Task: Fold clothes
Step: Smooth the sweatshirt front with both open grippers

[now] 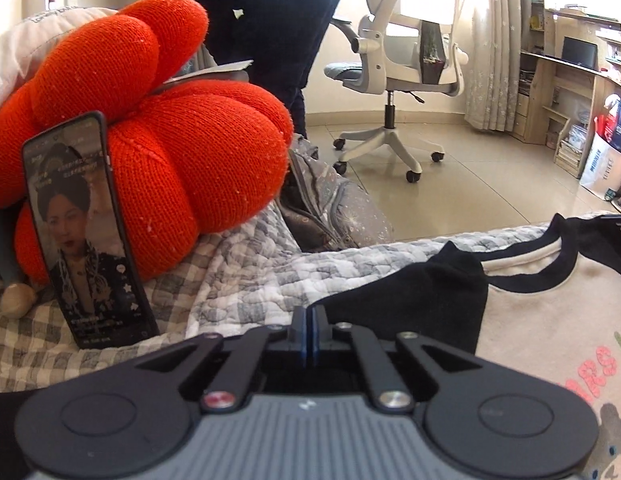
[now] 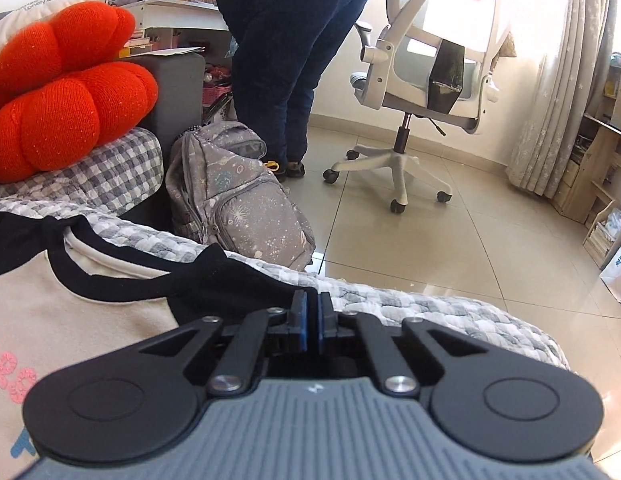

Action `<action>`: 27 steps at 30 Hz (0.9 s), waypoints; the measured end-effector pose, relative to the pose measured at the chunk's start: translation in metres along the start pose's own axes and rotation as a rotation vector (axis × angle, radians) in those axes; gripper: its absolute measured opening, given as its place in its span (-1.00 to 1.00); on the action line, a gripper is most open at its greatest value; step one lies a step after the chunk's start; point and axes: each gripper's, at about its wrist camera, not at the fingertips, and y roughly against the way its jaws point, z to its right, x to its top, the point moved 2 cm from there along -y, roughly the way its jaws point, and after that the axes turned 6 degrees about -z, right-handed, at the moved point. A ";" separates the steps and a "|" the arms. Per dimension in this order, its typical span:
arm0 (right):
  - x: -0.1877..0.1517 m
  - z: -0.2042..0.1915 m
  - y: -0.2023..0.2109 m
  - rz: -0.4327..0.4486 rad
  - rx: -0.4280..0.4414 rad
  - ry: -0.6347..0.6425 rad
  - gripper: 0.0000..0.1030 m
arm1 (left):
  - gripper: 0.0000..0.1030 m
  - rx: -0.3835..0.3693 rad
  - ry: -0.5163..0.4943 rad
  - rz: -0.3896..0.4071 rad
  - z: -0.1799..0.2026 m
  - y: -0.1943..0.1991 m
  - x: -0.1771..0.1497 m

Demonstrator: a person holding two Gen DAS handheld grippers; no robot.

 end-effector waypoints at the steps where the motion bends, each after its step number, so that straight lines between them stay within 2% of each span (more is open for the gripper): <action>1: -0.001 0.002 -0.001 0.001 -0.007 -0.008 -0.92 | -0.95 0.022 0.010 0.011 -0.001 0.000 -0.002; 5: -0.004 0.000 -0.011 -0.035 -0.020 0.010 -0.91 | -0.92 0.054 -0.032 0.006 0.004 -0.011 -0.007; 7: -0.002 -0.002 -0.009 -0.040 -0.022 0.012 -0.83 | -0.89 0.073 -0.043 0.018 0.007 -0.008 -0.004; 8: 0.000 -0.003 -0.007 -0.041 -0.021 0.010 -0.75 | -0.74 0.080 -0.027 0.027 0.006 -0.004 -0.002; 9: 0.001 -0.003 -0.003 -0.040 -0.020 0.004 -0.58 | -0.24 0.087 -0.010 0.037 0.005 0.000 0.000; 11: 0.004 -0.004 0.010 -0.027 -0.016 -0.024 -0.20 | 0.36 0.093 0.031 0.085 0.006 0.014 0.001; 12: 0.005 -0.004 0.017 -0.018 -0.005 -0.036 0.04 | 0.39 0.086 0.045 0.114 0.008 0.022 0.001; 13: 0.004 -0.006 0.024 -0.004 0.020 -0.046 0.14 | 0.40 0.057 0.045 0.129 0.012 0.029 0.000; 15: 0.001 -0.011 0.036 -0.003 0.071 -0.055 0.14 | 0.49 -0.038 0.039 0.135 0.022 0.041 -0.003; 17: -0.009 -0.017 0.045 -0.019 0.083 -0.037 0.14 | 0.60 -0.138 0.026 0.128 0.036 0.049 -0.009; 20: -0.024 -0.026 0.057 -0.044 0.100 -0.010 0.14 | 0.63 -0.245 -0.009 0.094 0.057 0.053 -0.024; 23: -0.039 -0.035 0.070 -0.068 0.118 0.016 0.16 | 0.63 -0.252 -0.101 0.042 0.079 0.055 -0.047; 25: -0.049 -0.041 0.079 -0.084 0.129 0.034 0.32 | 0.64 -0.228 -0.163 0.017 0.086 0.059 -0.061; 27: -0.059 -0.047 0.087 -0.100 0.141 0.052 0.35 | 0.73 -0.216 -0.167 0.021 0.084 0.072 -0.073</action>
